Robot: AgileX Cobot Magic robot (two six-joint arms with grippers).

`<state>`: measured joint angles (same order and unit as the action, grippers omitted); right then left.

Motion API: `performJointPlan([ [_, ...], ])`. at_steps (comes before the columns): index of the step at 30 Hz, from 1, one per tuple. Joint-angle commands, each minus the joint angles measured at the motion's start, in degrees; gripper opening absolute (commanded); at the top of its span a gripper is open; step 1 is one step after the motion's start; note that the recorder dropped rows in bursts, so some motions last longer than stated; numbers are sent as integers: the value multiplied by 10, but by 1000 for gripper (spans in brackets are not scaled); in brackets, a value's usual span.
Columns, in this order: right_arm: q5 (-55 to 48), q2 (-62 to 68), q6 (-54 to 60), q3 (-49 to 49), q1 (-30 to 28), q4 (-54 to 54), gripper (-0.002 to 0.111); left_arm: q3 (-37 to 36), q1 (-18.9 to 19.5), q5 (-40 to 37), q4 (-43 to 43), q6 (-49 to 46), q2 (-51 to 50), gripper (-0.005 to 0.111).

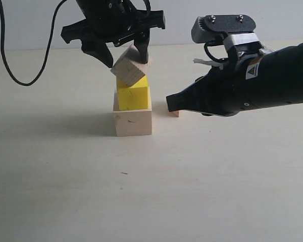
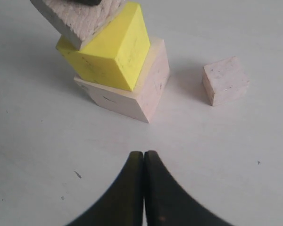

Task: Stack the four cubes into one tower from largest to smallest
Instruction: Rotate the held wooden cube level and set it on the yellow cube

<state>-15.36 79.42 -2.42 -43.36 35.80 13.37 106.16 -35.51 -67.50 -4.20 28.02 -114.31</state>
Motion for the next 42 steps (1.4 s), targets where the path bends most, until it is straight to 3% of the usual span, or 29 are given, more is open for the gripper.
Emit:
performJointPlan([
  [1,6,2,5,-5,-3,-5,0,0,1,4,-3,2,-4,66],
  [42,-2,2,9,-5,-3,-5,0,0,1,5,1,-2,14,66],
])
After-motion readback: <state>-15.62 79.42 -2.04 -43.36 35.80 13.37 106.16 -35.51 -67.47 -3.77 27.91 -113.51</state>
